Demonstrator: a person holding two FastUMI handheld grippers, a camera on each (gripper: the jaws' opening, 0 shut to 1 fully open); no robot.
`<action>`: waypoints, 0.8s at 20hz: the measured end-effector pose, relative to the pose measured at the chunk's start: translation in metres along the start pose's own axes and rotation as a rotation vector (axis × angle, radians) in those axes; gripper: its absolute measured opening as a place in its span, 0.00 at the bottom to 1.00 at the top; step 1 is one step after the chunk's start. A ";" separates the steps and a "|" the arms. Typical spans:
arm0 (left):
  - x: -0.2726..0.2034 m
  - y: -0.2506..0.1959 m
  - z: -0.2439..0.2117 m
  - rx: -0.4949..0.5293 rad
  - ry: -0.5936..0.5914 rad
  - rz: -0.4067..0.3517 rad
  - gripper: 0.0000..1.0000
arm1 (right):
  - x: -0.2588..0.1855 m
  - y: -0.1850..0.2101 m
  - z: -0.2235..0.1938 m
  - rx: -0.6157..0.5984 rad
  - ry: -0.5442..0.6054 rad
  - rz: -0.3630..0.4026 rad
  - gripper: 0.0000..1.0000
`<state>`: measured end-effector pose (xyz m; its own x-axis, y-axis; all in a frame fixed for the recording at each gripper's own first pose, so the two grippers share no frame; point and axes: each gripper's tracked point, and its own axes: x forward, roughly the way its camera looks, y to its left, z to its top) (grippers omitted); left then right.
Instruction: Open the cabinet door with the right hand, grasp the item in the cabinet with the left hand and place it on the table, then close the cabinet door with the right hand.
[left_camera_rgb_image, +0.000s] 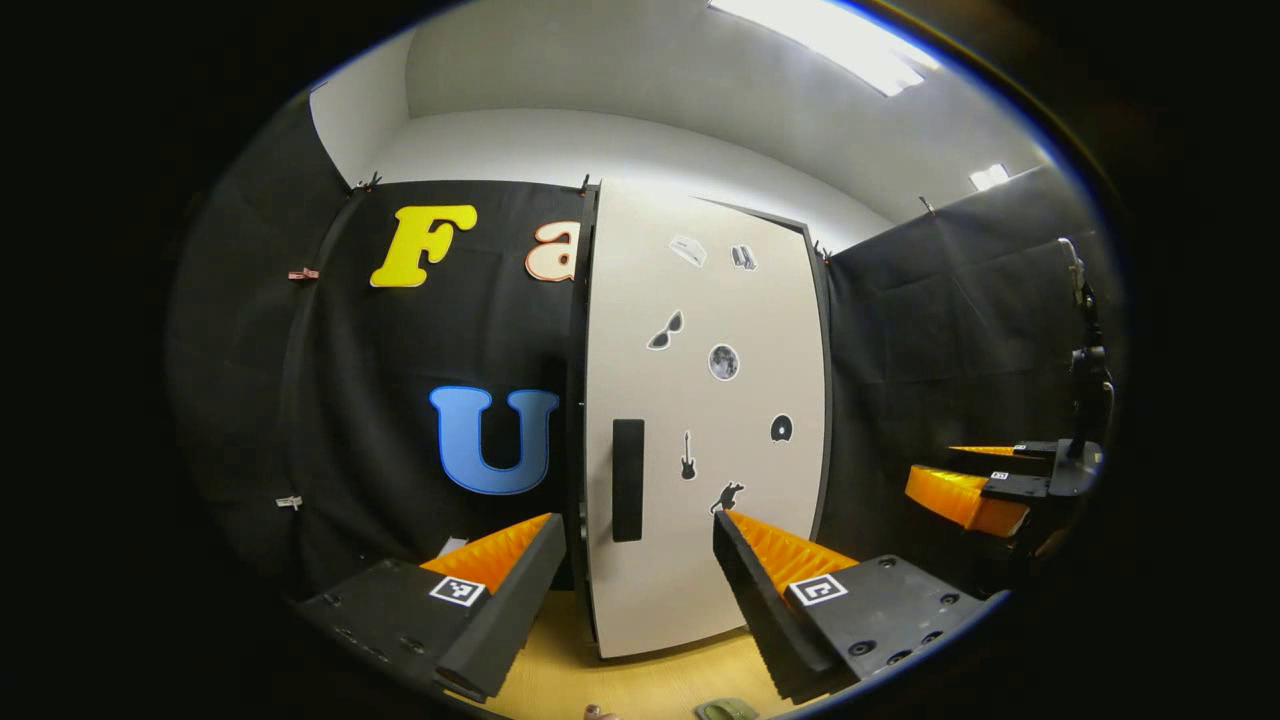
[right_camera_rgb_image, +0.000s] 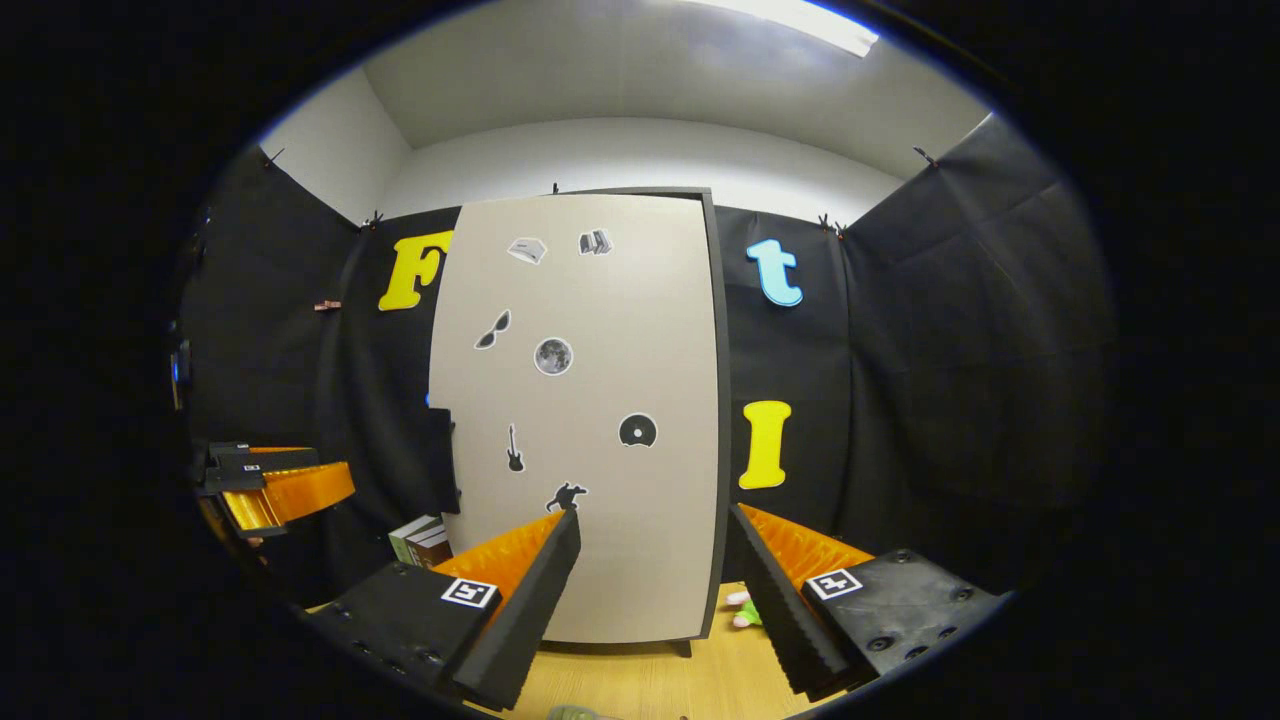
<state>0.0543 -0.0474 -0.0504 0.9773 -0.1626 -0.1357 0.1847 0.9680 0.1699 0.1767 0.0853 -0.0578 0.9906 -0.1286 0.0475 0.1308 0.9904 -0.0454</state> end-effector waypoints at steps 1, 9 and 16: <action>0.000 0.000 0.001 0.001 -0.001 0.000 0.94 | 0.000 0.000 0.001 -0.002 -0.001 0.000 0.96; 0.002 -0.005 0.000 0.001 0.000 -0.015 0.95 | 0.001 -0.001 0.001 -0.002 0.005 -0.006 0.96; 0.002 -0.011 0.000 0.011 0.006 -0.026 0.94 | 0.001 -0.001 0.002 -0.006 0.006 -0.010 0.96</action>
<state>0.0540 -0.0581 -0.0530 0.9716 -0.1866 -0.1457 0.2111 0.9614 0.1767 0.1773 0.0840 -0.0558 0.9894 -0.1387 0.0422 0.1408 0.9887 -0.0510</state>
